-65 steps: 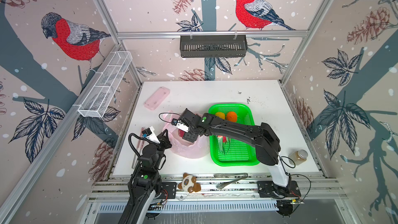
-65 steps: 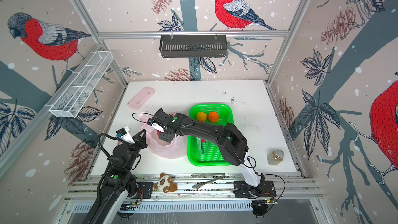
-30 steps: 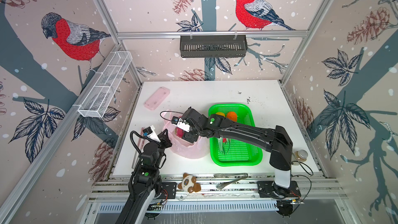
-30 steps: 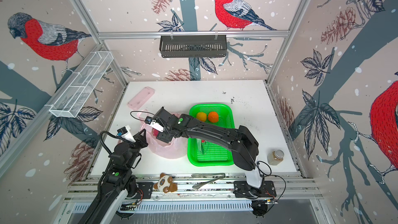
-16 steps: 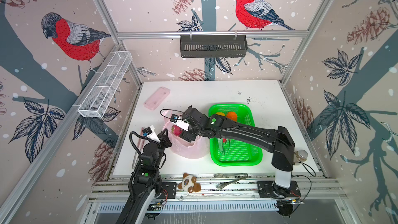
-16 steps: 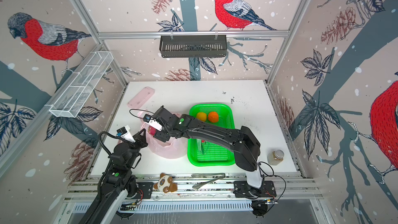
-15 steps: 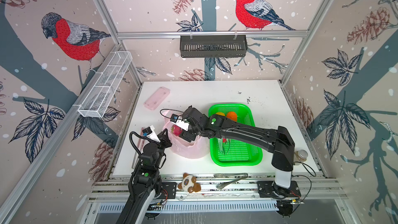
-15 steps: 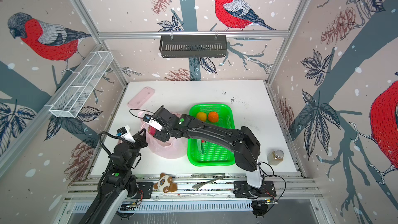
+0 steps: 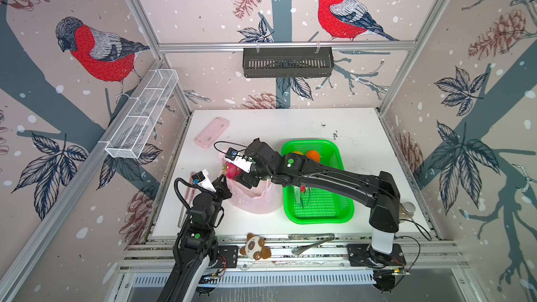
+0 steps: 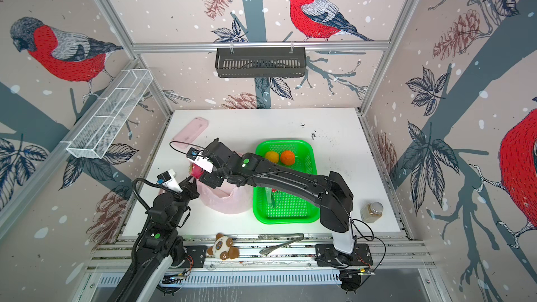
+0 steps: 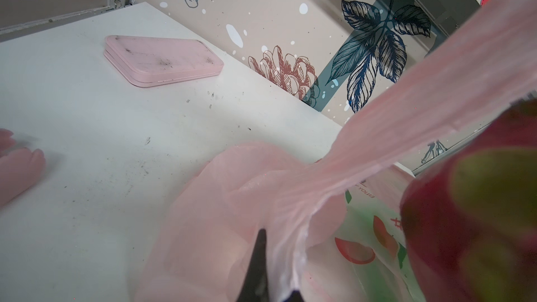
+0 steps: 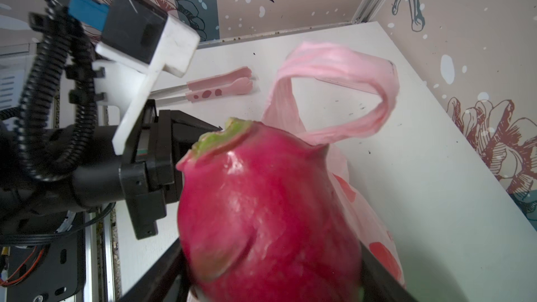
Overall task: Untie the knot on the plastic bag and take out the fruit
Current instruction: 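Lift the red dragon fruit up out of the pink bag with the right gripper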
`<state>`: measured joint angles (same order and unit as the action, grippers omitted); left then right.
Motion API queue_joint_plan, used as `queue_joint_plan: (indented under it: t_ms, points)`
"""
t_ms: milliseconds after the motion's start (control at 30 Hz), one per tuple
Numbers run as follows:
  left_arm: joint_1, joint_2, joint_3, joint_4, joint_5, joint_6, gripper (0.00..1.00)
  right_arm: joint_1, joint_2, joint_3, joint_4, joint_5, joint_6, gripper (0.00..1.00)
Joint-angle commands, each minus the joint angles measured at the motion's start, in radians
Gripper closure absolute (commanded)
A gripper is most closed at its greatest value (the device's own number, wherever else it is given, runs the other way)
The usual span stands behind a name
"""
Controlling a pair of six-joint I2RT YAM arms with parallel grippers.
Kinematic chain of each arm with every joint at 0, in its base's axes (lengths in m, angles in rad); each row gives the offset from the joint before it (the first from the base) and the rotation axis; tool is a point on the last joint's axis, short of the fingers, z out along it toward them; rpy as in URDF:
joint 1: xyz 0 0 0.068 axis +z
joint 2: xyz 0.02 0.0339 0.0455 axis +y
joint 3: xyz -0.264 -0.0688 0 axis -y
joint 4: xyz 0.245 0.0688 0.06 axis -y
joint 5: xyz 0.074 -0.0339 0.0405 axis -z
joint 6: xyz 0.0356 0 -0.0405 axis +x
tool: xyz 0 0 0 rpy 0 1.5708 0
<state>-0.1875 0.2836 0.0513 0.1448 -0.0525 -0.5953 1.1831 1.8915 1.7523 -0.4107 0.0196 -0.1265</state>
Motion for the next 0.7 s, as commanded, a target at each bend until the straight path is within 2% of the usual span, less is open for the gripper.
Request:
queue_joint_plan:
  t_ms: [0, 667]
  points:
    - [0.000, -0.003, 0.000, 0.022, -0.002, 0.002, 1.00, 0.005, -0.008, 0.024, 0.043, -0.009, 0.014, 0.60]
    - [0.001, -0.002, -0.003, 0.026, -0.001, 0.000, 1.00, 0.010, -0.009, 0.137, 0.154, -0.021, -0.008, 0.60]
